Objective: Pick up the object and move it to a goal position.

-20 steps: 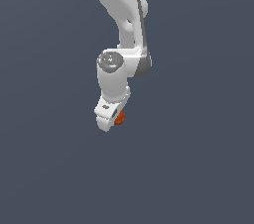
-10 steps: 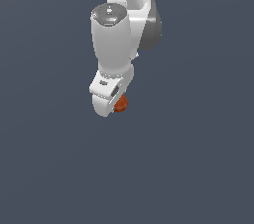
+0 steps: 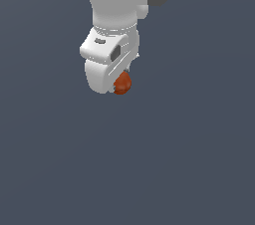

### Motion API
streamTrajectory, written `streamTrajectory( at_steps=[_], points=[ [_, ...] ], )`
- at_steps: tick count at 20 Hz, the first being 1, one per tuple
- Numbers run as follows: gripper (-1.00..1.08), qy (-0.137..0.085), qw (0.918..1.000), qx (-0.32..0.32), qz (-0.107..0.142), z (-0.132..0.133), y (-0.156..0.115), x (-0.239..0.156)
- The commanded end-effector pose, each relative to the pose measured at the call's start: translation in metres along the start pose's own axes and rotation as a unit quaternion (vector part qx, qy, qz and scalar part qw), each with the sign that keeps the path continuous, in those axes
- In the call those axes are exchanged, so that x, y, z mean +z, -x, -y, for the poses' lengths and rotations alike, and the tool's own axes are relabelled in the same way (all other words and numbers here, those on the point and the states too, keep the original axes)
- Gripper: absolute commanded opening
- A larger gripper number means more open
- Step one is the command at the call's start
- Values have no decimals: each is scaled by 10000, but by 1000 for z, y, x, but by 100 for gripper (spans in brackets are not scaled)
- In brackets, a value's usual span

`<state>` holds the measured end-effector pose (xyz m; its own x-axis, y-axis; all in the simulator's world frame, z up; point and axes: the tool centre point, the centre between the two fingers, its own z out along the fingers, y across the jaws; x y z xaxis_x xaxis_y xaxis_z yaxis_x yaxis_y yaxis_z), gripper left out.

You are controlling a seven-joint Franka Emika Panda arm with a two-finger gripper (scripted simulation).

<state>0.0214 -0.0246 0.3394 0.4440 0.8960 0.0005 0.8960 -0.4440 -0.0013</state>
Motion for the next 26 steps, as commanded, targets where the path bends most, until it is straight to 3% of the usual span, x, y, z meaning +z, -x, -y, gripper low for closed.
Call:
streamTrajectory(
  at_steps=[1,14,26],
  points=[
    [-100,5,10000,0,-2,0,-2,-28],
    [-100,5,10000,11,0,-4,-12,-133],
    [-100,6,10000,14,1,-7,-16,-169]
  ],
)
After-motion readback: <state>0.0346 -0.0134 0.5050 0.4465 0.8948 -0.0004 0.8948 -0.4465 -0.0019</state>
